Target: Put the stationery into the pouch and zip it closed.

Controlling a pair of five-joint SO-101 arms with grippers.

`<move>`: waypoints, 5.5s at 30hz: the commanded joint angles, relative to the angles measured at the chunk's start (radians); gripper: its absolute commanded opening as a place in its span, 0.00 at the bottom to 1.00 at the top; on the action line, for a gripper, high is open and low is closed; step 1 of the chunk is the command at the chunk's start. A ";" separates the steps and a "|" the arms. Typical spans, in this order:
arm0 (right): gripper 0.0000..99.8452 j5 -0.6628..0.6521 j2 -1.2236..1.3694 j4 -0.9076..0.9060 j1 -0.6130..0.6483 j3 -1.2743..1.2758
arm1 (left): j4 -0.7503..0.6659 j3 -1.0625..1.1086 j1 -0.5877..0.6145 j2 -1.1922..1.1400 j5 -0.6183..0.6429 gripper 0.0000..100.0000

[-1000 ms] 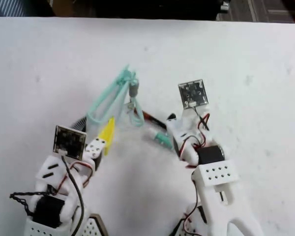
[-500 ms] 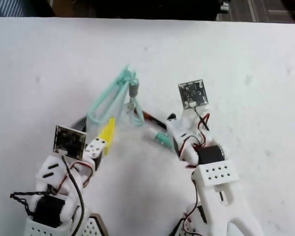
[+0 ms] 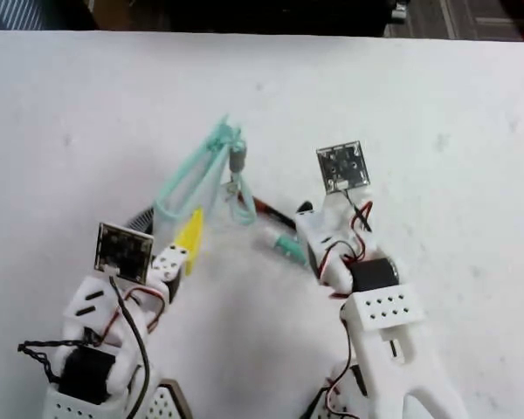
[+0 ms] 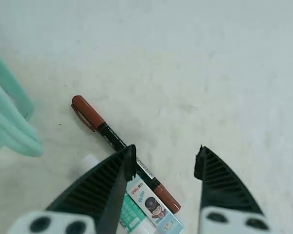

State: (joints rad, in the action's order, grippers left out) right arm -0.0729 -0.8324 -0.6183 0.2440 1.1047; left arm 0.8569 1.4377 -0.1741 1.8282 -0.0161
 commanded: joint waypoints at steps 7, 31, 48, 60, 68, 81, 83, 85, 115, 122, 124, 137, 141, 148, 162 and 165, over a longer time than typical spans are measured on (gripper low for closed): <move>0.19 -0.066 -0.013 0.002 0.088 -0.003 | -0.035 -0.009 0.104 0.001 0.092 0.15; 0.19 -0.173 0.460 -0.120 0.096 -0.299 | -0.035 -0.009 0.108 0.001 0.092 0.15; 0.19 -0.275 0.483 -0.041 0.156 -0.304 | -0.034 -0.014 0.108 0.001 0.095 0.15; 0.19 -0.276 0.751 -0.038 0.148 -0.473 | -0.035 -0.012 0.102 0.001 0.092 0.15; 0.19 -0.281 0.898 -0.050 0.148 -0.562 | -0.035 -0.009 0.101 0.001 0.092 0.15; 0.16 -0.365 0.958 -0.131 0.133 -0.618 | -0.034 -0.009 0.102 0.001 0.092 0.15; 0.12 -0.362 0.990 -0.166 0.124 -0.663 | -0.034 -0.009 0.102 0.001 0.092 0.15; 0.09 -0.331 1.018 -0.189 0.116 -0.698 | -0.032 -0.008 0.102 0.001 0.092 0.15; 0.02 -0.187 1.038 -0.176 -0.015 -0.729 | -0.028 -0.005 0.065 0.001 0.094 0.15; 0.02 -0.157 1.038 -0.177 -0.050 -0.738 | -0.029 0.003 0.062 0.001 0.094 0.15; 0.02 -0.158 1.038 -0.177 -0.050 -0.738 | -0.029 0.003 0.062 0.001 0.094 0.15; 0.02 -0.071 1.038 -0.154 -0.157 -0.756 | -0.032 0.005 0.067 0.001 0.094 0.15; 0.02 -0.069 1.038 -0.154 -0.165 -0.758 | -0.034 0.005 0.067 0.001 0.094 0.15; 0.02 -0.072 1.040 -0.154 -0.162 -0.756 | -0.034 0.006 0.067 0.001 0.094 0.15; 0.02 -0.074 1.043 -0.154 -0.160 -0.756 | -0.034 0.009 0.067 0.001 0.092 0.15; 0.02 -0.074 1.043 -0.154 -0.160 -0.756 | -0.034 0.009 0.065 0.001 0.092 0.15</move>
State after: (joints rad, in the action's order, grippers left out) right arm -0.1527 0.2140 -0.7871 0.0905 0.3882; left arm 0.8493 1.4500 -0.0944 1.8297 0.0698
